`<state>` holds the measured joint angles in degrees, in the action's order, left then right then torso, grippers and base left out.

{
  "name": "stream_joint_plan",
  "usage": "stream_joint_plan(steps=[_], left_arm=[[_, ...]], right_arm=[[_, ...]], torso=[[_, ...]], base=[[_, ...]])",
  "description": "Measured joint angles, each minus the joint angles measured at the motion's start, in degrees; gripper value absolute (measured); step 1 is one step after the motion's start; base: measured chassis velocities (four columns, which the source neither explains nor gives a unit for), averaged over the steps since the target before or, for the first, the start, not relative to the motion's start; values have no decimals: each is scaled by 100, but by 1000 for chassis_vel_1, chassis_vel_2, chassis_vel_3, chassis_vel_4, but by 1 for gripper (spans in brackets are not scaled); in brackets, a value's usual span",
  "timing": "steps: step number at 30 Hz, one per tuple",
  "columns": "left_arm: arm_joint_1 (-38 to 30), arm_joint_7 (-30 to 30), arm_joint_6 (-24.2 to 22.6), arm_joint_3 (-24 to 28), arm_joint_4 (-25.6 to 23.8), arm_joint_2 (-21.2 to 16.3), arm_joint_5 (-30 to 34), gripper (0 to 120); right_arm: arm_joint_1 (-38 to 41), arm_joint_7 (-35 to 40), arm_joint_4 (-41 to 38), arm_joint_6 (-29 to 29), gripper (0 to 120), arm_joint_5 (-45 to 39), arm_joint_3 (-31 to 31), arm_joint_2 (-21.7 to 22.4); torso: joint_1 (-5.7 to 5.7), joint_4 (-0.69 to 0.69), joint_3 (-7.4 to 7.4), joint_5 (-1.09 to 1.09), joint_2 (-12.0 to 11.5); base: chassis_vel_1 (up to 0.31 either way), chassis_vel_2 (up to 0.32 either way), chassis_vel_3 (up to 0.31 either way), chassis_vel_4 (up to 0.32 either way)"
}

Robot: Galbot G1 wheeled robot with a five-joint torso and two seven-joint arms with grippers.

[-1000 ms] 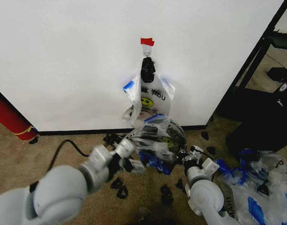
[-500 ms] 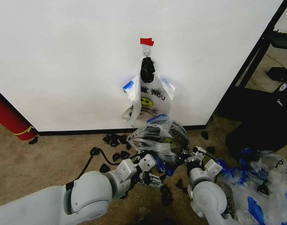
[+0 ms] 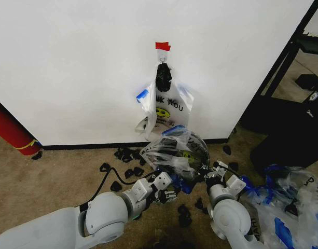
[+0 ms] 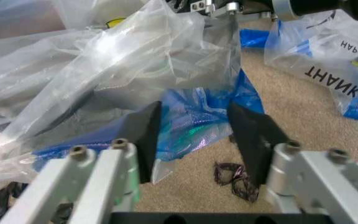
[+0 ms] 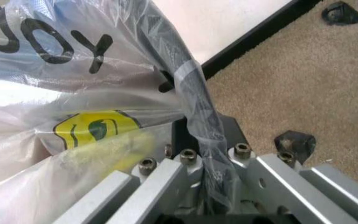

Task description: Pick up the garbage bag from the wall and place it over the trash bin.

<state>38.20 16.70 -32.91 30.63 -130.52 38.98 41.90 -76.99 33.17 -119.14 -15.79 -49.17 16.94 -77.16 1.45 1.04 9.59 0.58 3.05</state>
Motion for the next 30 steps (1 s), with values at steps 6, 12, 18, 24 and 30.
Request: stream_joint_plan(steps=[6,12,18,24,30], left_arm=[[40,48,-9,0,-12,-54,9,21],[71,88,-23,-11,-16,-81,12,0],[148,127,-6,-82,-192,-156,12,0],[360,126,42,-166,-438,-284,9,0],[493,46,143,-93,-161,-217,-162,0]], right_arm=[[1,20,-1,-3,0,-34,-8,2],[18,60,-43,-18,0,-103,-11,6],[7,87,-59,-29,0,-166,42,25],[75,241,-48,-81,0,-448,148,-6],[99,413,-100,-173,0,-827,241,-28]], torso=[[0,0,0,0,-1],[0,0,0,0,-1],[0,0,0,0,-1],[0,-1,0,0,-1],[0,-1,0,0,-1]], base=[[0,0,0,0],[0,0,0,0],[0,0,0,0],[0,0,0,0],[0,0,0,0]])
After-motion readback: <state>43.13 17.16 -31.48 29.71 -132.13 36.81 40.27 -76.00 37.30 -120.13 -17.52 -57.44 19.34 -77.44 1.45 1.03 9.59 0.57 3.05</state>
